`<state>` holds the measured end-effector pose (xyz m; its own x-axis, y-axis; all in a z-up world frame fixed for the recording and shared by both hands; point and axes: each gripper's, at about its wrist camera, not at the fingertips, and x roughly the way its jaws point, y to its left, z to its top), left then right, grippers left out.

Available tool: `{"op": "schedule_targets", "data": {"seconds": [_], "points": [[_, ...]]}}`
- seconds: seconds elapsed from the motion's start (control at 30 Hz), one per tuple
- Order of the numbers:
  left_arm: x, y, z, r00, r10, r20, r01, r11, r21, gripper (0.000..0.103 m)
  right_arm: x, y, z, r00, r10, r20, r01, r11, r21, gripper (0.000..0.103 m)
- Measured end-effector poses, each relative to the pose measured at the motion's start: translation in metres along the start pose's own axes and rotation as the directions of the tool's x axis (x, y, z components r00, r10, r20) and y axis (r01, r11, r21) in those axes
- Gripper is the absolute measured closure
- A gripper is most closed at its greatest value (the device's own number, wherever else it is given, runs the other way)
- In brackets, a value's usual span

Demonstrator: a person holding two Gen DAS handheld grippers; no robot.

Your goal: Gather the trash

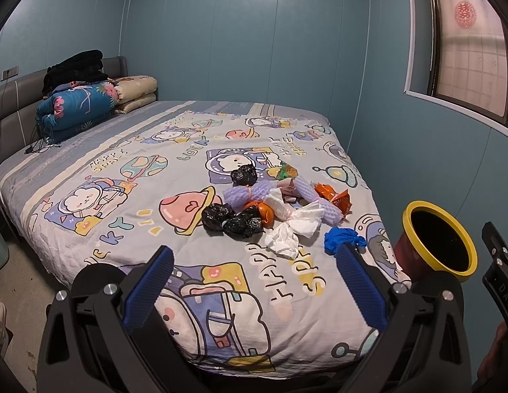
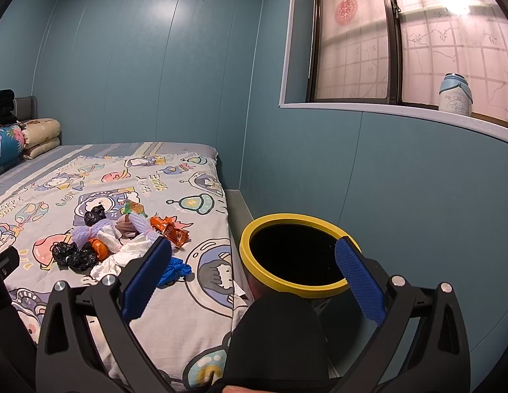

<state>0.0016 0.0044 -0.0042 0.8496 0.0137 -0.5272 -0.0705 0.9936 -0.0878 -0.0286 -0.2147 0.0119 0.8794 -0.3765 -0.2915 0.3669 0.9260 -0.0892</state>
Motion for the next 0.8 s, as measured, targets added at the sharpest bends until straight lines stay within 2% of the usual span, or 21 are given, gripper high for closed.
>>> {"op": "schedule_targets", "data": {"seconds": [0.8], "points": [[0.0027, -0.0007, 0.0002, 1.0, 0.001, -0.012, -0.001, 1.0, 0.002, 0.007, 0.0068, 0.0, -0.0063, 1.0, -0.001, -0.014, 0.001, 1.0, 0.002, 0.007]]}}
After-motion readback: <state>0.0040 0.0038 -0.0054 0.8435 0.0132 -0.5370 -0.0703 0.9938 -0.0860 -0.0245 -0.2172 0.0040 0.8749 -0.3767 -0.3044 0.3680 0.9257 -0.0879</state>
